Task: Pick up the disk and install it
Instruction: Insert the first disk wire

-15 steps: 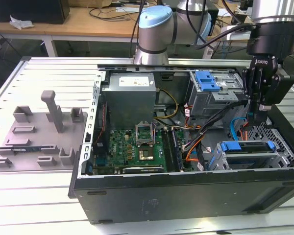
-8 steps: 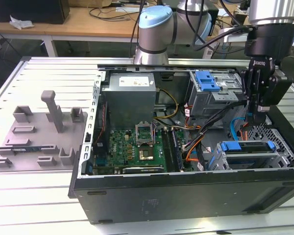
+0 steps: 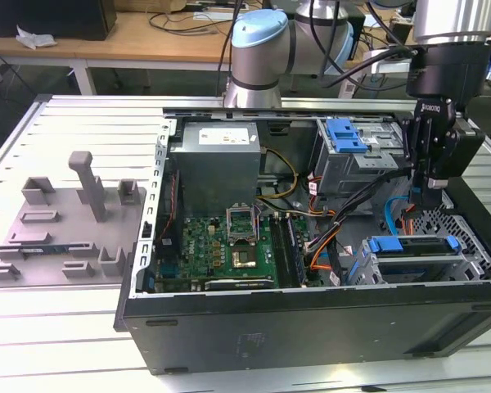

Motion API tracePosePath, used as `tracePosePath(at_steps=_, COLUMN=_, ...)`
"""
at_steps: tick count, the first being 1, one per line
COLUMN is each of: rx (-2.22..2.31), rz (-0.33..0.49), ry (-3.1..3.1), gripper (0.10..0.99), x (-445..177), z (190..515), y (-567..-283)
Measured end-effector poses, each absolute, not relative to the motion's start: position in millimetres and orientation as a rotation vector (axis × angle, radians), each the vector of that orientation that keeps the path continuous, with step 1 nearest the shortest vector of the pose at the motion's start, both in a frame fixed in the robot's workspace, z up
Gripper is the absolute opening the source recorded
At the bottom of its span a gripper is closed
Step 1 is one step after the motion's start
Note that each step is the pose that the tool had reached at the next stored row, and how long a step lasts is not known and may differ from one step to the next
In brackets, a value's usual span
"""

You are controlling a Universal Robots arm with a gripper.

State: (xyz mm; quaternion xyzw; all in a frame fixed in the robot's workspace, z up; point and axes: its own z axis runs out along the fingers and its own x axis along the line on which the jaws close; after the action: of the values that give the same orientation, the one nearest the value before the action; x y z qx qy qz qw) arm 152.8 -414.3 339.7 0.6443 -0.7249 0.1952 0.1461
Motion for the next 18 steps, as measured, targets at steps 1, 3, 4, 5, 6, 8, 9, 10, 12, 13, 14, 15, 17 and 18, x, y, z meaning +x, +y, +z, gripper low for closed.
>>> tracePosePath(at_steps=1, rx=1.854, rz=0.562, ry=-2.088, gripper=0.322, x=152.8, z=339.7, y=-414.1)
tracePosePath(at_steps=3, rx=1.852, rz=0.563, ry=-2.088, gripper=0.322, x=152.8, z=339.5, y=-413.9)
tracePosePath(at_steps=4, rx=1.85, rz=0.563, ry=-2.088, gripper=0.322, x=152.8, z=339.4, y=-413.9)
tracePosePath(at_steps=5, rx=1.849, rz=0.563, ry=-2.089, gripper=0.322, x=152.8, z=339.3, y=-413.9)
tracePosePath(at_steps=6, rx=1.847, rz=0.564, ry=-2.089, gripper=0.322, x=152.8, z=339.0, y=-413.9)
tracePosePath(at_steps=8, rx=1.846, rz=0.564, ry=-2.089, gripper=0.322, x=152.8, z=338.5, y=-413.9)
tracePosePath(at_steps=9, rx=1.845, rz=0.565, ry=-2.089, gripper=0.322, x=152.8, z=338.3, y=-413.9)
tracePosePath(at_steps=10, rx=1.844, rz=0.566, ry=-2.088, gripper=0.322, x=152.8, z=338.1, y=-413.9)
tracePosePath(at_steps=12, rx=1.844, rz=0.567, ry=-2.087, gripper=0.322, x=152.8, z=338.0, y=-413.9)
tracePosePath(at_steps=13, rx=1.844, rz=0.567, ry=-2.087, gripper=0.322, x=152.8, z=338.0, y=-413.8)
tracePosePath(at_steps=14, rx=1.844, rz=0.567, ry=-2.087, gripper=0.322, x=152.8, z=337.9, y=-413.8)
tracePosePath(at_steps=15, rx=1.844, rz=0.567, ry=-2.087, gripper=0.322, x=152.8, z=337.9, y=-413.8)
tracePosePath(at_steps=17, rx=1.844, rz=0.568, ry=-2.087, gripper=0.322, x=152.8, z=338.0, y=-413.7)
tracePosePath(at_steps=18, rx=1.844, rz=0.567, ry=-2.087, gripper=0.322, x=152.8, z=338.0, y=-413.7)
